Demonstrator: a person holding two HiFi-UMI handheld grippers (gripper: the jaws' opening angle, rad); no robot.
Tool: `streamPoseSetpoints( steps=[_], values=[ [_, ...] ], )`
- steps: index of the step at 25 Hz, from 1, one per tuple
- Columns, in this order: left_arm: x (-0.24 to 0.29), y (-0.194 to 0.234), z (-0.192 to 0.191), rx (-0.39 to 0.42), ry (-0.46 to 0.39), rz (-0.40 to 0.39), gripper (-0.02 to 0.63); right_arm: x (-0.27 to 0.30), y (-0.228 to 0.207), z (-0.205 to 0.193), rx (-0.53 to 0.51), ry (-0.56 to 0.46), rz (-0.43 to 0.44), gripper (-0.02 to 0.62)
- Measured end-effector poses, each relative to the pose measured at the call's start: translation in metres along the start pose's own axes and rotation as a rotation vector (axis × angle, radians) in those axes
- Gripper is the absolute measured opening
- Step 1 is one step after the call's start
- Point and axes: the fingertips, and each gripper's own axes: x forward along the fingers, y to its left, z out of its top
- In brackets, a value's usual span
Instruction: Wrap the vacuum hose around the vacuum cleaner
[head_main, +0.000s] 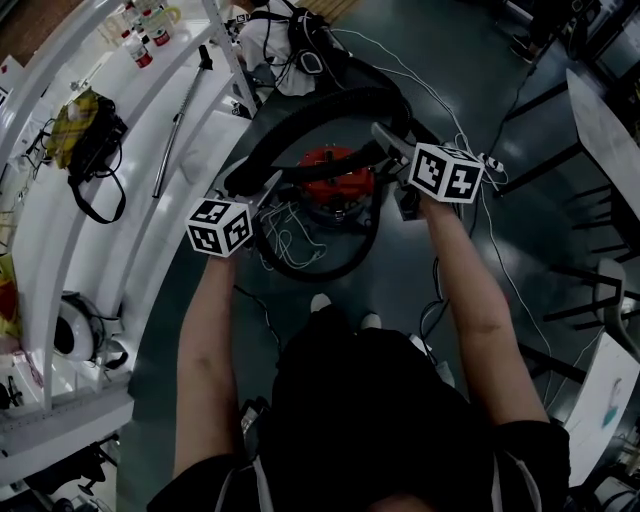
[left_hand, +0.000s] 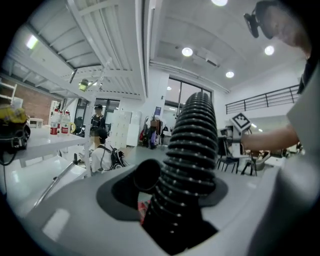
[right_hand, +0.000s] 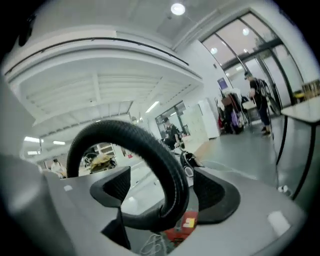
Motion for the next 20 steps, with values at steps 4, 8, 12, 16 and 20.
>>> streamPoseSetpoints(
  steps=[4,8,12,16,20],
  values=[
    [0.001,0.003,-0.008,0.052,0.061,0.018,0.275,-0.002,0.005,0.01,-0.427,0.053,-0.097,0.427],
    [0.011,0.001,-0.005,0.062,0.106,0.033,0.275,0.007,0.03,0.002,-0.847,0.097,-0.12,0.439],
    [0.023,-0.004,0.002,0.102,0.18,0.046,0.275,0.018,0.051,-0.001,-1.137,0.094,-0.164,0.448],
    [0.033,-0.016,0.011,0.217,0.253,0.034,0.273,0.026,0.067,0.0,-1.352,0.091,-0.19,0.459],
    [0.042,-0.032,0.017,0.358,0.3,-0.001,0.272,0.035,0.077,0.001,-1.484,0.108,-0.205,0.451]
  ],
)
